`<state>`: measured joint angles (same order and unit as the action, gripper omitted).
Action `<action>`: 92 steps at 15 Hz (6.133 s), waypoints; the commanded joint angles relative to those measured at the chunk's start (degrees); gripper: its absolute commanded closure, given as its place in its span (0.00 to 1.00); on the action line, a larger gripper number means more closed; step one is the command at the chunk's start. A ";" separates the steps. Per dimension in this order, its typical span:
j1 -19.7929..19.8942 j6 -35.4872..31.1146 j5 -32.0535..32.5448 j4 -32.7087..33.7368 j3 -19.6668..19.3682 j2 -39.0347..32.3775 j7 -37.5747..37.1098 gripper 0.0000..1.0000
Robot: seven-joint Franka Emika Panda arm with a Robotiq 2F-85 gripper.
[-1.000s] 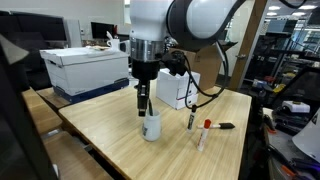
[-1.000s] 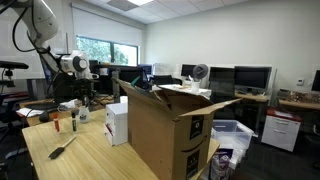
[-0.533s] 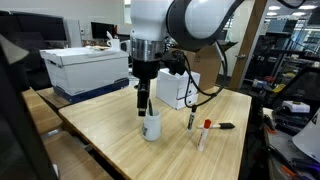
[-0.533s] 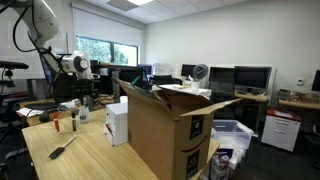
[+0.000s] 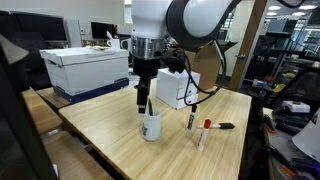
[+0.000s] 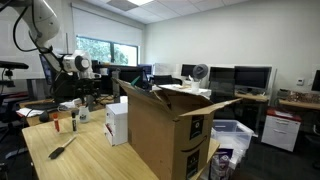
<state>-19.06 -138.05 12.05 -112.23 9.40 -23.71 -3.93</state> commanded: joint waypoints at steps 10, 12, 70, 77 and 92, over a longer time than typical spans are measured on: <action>0.58 0.08 -0.34 -3.88 0.66 4.43 -0.28 0.00; 0.49 0.03 -0.15 -3.92 0.61 4.32 -0.48 0.00; 7.80 -10.35 -2.75 -21.10 0.27 27.11 -2.47 0.93; 8.45 -1.76 7.23 -18.92 0.39 23.43 -7.78 0.93; 7.11 6.89 6.88 -15.75 0.40 17.61 -5.80 0.40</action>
<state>-11.61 -132.74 18.37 -129.23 9.70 -5.25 -9.79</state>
